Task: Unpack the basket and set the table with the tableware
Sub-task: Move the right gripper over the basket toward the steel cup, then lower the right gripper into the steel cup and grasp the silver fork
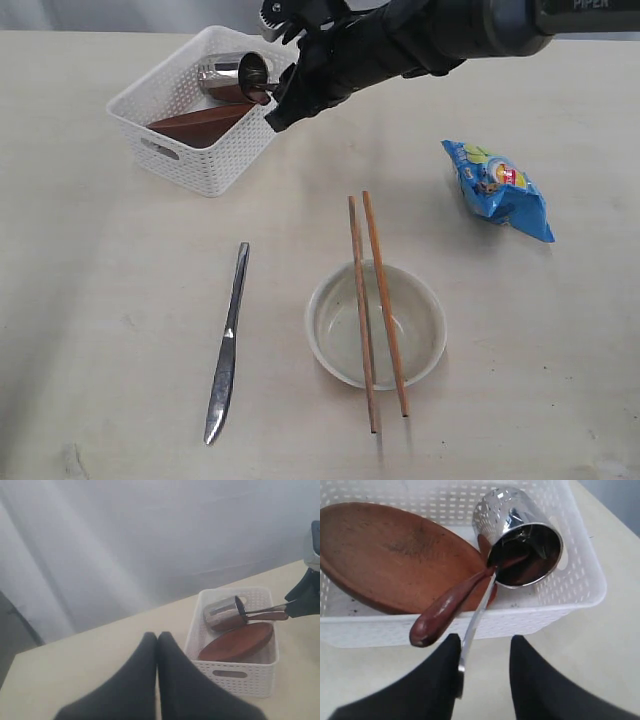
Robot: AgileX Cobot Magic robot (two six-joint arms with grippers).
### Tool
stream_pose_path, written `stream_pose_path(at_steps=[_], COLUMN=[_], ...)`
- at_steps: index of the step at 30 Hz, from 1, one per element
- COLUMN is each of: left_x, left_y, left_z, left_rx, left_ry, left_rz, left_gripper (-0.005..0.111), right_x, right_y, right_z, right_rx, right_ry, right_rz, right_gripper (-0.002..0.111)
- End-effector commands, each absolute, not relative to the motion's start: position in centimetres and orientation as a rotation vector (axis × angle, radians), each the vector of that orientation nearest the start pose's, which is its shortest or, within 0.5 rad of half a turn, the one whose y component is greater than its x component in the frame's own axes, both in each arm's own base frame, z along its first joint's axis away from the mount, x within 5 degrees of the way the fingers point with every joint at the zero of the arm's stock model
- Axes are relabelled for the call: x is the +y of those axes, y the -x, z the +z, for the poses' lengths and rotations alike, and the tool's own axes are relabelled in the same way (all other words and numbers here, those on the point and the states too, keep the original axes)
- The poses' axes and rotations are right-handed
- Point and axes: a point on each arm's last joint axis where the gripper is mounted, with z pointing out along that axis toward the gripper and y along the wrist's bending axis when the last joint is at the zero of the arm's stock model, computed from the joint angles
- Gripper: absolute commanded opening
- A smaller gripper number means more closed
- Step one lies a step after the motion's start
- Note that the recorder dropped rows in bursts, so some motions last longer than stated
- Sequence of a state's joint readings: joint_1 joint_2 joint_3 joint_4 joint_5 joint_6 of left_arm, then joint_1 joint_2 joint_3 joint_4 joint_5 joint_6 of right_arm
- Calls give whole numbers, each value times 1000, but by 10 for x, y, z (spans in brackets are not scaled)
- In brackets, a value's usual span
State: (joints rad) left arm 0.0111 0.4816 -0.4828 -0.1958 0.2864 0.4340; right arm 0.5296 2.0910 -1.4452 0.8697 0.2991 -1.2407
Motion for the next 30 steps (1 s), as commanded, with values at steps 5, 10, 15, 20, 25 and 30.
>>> stream_pose_path(at_steps=[5,10,15,20,25,30], left_x=[-3,-3,-3,-3,-3,-3], left_y=[-104,-104,-104,-104,-104,-104], left_z=[315,315,315,315,315,315], left_rx=[1737,1737,1733,1731,1731,1731], left_ry=[-229,-229,-221,-220,-220,-220], left_rz=[133,133,128,128,128,128], left_gripper=[0,0,0,0,0,0], right_x=[256,256,256,256,255,254], right_y=[-388,-388,-388,-388,-384,-381], right_z=[176,176,176,177,193,204], right_rx=[2010,2010,2012,2009,2000,1999], right_ry=[1146,1146,1142,1140,1124,1106], right_rz=[324,324,326,326,359,386], right_gripper=[24,2,-1,-1,-1,-1])
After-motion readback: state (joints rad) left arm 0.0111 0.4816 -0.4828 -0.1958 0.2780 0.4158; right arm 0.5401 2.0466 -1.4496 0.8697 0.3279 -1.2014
